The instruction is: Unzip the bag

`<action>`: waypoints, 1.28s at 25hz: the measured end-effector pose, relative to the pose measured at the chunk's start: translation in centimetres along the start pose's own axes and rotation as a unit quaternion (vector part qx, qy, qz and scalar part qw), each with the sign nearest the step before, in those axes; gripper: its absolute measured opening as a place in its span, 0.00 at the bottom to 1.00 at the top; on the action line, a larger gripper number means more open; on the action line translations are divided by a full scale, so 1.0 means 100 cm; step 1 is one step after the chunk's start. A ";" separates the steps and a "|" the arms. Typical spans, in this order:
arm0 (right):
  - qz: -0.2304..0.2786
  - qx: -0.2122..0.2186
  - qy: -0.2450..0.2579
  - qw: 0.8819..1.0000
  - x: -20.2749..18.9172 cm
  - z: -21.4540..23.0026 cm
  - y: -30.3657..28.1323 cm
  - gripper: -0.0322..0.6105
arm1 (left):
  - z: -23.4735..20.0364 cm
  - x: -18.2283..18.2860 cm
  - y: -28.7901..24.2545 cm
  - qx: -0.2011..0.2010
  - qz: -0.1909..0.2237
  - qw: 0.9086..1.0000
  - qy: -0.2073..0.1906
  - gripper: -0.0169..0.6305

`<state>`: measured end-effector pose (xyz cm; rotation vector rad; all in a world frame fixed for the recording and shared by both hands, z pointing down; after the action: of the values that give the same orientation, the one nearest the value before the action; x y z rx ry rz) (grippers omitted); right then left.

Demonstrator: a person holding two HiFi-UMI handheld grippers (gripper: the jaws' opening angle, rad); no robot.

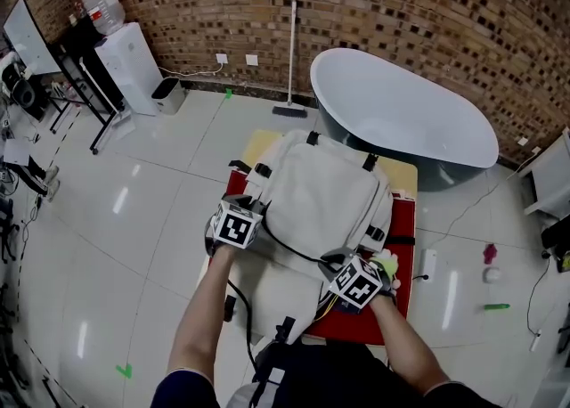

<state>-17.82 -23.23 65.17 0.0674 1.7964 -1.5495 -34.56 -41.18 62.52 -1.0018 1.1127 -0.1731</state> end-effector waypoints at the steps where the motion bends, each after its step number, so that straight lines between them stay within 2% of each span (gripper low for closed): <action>1: 0.003 0.000 0.000 1.000 0.001 0.000 0.000 0.11 | 0.000 -0.004 0.002 -0.001 -0.003 1.000 0.005 0.13; 4: 0.028 -0.005 -0.020 0.999 0.007 0.005 0.006 0.06 | 0.004 -0.013 0.014 -0.008 -0.010 1.000 0.019 0.18; 7: 0.071 -0.005 -0.047 0.996 0.019 0.011 0.021 0.09 | 0.010 -0.014 0.035 -0.001 -0.003 1.000 0.026 0.19; 14: 0.169 -0.016 -0.059 0.984 0.064 0.019 0.058 0.06 | 0.042 0.001 0.091 -0.013 0.072 0.995 0.069 0.18; 17: 0.214 -0.029 -0.076 0.973 0.084 0.024 0.073 0.06 | 0.068 0.007 0.111 -0.033 0.106 0.990 0.086 0.12; 21: 0.266 -0.044 -0.102 0.958 0.103 0.032 0.092 0.06 | 0.098 0.014 0.129 -0.055 0.155 0.981 0.105 0.03; 27: 0.344 -0.037 -0.117 0.931 0.131 0.033 0.130 0.06 | 0.132 0.050 0.156 -0.088 0.238 0.962 0.105 0.03; 32: 0.385 -0.036 -0.107 0.916 0.148 0.026 0.158 0.06 | 0.147 0.077 0.183 -0.092 0.299 0.943 0.111 0.03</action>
<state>-19.40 -27.43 43.88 0.4896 1.3952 -0.8796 -25.28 -26.56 44.93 -0.7739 1.6152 0.3230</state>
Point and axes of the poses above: the fingertips, and each gripper's own axes: y backward along the fingers, z to its right, x out of its top, the point moved 1 cm from there along y, backward along the fingers, and after that the axes turned 1 degree about -z, right-handed, at the moved point
